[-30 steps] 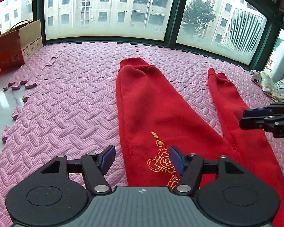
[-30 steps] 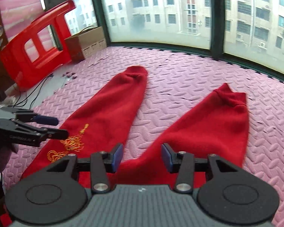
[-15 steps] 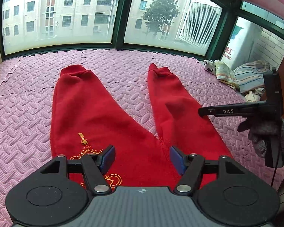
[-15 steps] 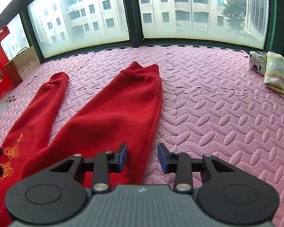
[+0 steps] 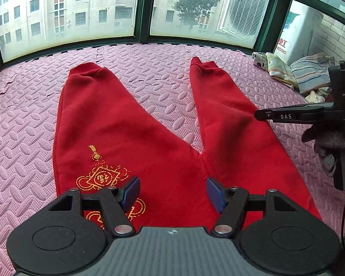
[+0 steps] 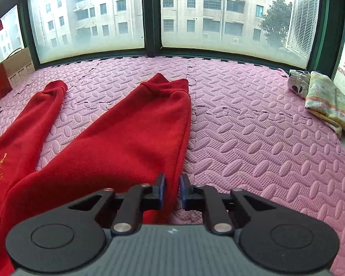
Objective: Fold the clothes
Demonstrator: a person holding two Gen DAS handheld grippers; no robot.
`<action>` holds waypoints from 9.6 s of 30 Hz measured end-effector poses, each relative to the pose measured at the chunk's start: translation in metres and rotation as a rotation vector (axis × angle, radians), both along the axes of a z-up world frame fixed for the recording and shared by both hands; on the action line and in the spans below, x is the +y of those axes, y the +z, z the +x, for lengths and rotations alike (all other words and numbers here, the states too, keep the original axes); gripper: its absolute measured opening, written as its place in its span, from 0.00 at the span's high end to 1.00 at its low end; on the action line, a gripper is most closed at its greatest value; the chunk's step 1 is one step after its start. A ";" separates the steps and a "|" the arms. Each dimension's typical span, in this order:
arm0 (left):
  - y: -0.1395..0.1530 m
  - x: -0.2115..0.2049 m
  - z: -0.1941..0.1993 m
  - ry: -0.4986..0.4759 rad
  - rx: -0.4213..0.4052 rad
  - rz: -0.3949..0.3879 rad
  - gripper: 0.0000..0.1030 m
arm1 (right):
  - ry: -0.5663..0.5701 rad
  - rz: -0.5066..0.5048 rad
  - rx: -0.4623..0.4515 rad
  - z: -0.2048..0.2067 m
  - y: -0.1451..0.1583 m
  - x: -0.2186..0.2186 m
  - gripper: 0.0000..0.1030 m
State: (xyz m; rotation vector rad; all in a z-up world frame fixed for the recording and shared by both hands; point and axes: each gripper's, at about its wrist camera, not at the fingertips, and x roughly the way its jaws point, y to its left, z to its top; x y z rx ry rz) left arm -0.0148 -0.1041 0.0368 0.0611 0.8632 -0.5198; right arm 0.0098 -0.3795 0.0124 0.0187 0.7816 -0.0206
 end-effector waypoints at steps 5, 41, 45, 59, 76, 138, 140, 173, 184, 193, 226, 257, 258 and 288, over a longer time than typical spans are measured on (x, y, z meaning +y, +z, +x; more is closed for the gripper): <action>0.008 -0.005 -0.005 -0.017 -0.026 -0.011 0.35 | 0.071 0.005 -0.067 0.012 0.015 0.010 0.76; 0.034 -0.053 -0.085 -0.334 -0.029 -0.057 0.33 | 0.170 -0.056 0.012 0.064 0.002 0.004 0.51; 0.022 -0.068 -0.099 -0.388 0.020 -0.046 0.31 | 0.226 -0.059 -0.007 0.034 0.009 0.017 0.50; 0.012 -0.074 -0.111 -0.427 0.048 -0.031 0.29 | 0.471 -0.060 0.071 -0.079 0.003 0.050 0.48; 0.005 -0.104 -0.148 -0.458 -0.203 0.200 0.30 | 0.390 0.019 0.117 -0.100 0.028 0.015 0.48; 0.023 0.133 -0.118 0.219 0.062 -0.575 0.86 | 0.248 0.167 0.002 0.189 0.028 0.248 0.91; 0.021 0.138 -0.122 0.228 0.067 -0.568 0.86 | 0.302 0.211 0.026 0.187 0.018 0.258 0.90; 0.034 0.127 -0.106 0.178 -0.009 -0.466 0.90 | 0.304 0.188 -0.053 0.175 0.032 0.240 0.93; 0.023 0.136 -0.114 0.212 0.043 -0.467 0.90 | 0.415 0.109 0.033 0.173 -0.009 0.276 0.93; 0.020 0.147 -0.116 0.234 0.062 -0.464 0.86 | 0.469 0.193 0.040 0.155 0.034 0.246 0.80; 0.015 0.135 -0.057 0.226 0.024 -0.285 0.71 | 0.771 -0.018 0.042 -0.084 0.055 0.175 0.46; 0.031 0.119 -0.100 0.265 0.236 -0.648 0.85 | 0.691 0.151 -0.025 -0.121 0.076 0.154 0.45; 0.023 0.124 -0.101 0.283 0.254 -0.641 0.85 | 0.694 0.152 -0.022 -0.121 0.074 0.155 0.45; 0.000 0.111 -0.073 0.285 0.134 -0.372 0.78 | 0.824 0.158 0.053 -0.138 0.017 0.188 0.46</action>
